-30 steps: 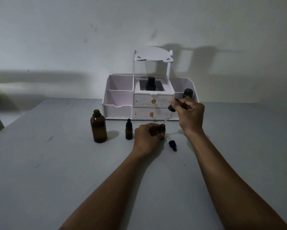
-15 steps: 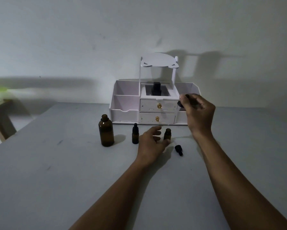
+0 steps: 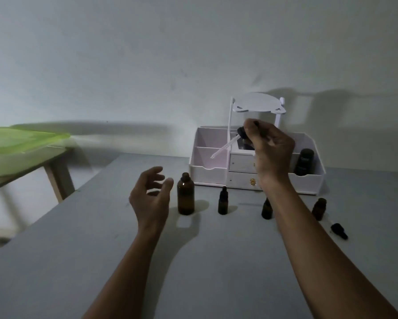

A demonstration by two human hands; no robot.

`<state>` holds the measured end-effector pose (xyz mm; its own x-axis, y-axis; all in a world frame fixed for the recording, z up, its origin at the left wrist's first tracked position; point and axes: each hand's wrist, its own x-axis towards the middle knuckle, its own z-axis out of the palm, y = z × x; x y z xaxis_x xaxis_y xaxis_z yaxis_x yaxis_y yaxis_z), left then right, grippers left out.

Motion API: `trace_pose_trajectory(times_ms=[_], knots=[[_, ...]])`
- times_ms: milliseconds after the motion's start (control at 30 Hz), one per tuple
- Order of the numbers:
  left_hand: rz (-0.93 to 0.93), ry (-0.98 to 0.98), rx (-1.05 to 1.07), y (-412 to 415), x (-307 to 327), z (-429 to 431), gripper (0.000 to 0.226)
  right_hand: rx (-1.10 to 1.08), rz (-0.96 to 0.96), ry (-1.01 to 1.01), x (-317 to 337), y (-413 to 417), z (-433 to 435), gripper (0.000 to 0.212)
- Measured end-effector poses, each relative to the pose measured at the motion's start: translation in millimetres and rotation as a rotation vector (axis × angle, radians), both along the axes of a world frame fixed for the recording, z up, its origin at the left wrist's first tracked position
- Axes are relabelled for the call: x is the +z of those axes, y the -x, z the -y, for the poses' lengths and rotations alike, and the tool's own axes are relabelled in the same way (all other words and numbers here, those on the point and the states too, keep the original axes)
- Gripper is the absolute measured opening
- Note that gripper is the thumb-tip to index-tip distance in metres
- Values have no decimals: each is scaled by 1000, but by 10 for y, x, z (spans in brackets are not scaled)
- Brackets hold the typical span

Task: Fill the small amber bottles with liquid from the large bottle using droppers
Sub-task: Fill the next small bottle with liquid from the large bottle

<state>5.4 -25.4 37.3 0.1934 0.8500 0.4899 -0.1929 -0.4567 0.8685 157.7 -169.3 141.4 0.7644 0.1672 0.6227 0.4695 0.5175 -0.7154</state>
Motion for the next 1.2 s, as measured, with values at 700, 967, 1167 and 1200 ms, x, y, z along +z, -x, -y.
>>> trace_pose_trajectory(times_ms=[700,967,1167,1200], knots=[[-288,182,-539,-36,-217,-304,40,50,169,346,-305,182,-635,18],[-308,163,-521,-56,-229,-314,37,107,261,508,-517,289,-792,20],[-292,198,-525,-50,-198,-248,36,52,251,648,-759,268,-852,21],[-293,199,-526,-52,-194,-244,36,50,242,641,-763,259,-853,20]])
